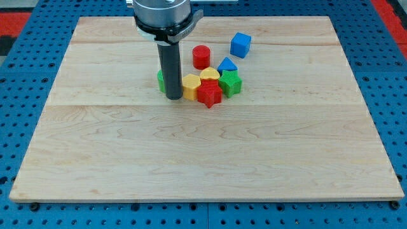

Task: Slide the green circle slightly up

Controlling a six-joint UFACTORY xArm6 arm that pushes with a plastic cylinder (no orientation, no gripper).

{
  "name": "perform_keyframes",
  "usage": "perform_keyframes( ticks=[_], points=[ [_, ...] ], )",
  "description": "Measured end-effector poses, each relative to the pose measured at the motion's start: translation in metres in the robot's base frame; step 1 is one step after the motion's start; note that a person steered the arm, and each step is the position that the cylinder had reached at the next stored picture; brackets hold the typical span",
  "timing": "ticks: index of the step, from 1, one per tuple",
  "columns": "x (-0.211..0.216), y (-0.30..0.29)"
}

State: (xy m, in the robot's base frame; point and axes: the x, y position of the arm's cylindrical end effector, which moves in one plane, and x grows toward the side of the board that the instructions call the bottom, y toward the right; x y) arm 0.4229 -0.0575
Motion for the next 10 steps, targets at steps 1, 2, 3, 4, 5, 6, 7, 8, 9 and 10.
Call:
perform_keyframes(
  ticks=[1, 2, 3, 4, 5, 6, 7, 8, 9, 10],
  points=[
    [0.008, -0.011],
    [0.011, -0.047],
    [-0.008, -0.071],
    [-0.030, -0.054],
    [-0.033, -0.061],
    [-0.007, -0.074],
    [-0.003, -0.052],
    [-0.005, -0.038],
    [-0.019, -0.038],
    [-0.033, -0.038]
  ],
)
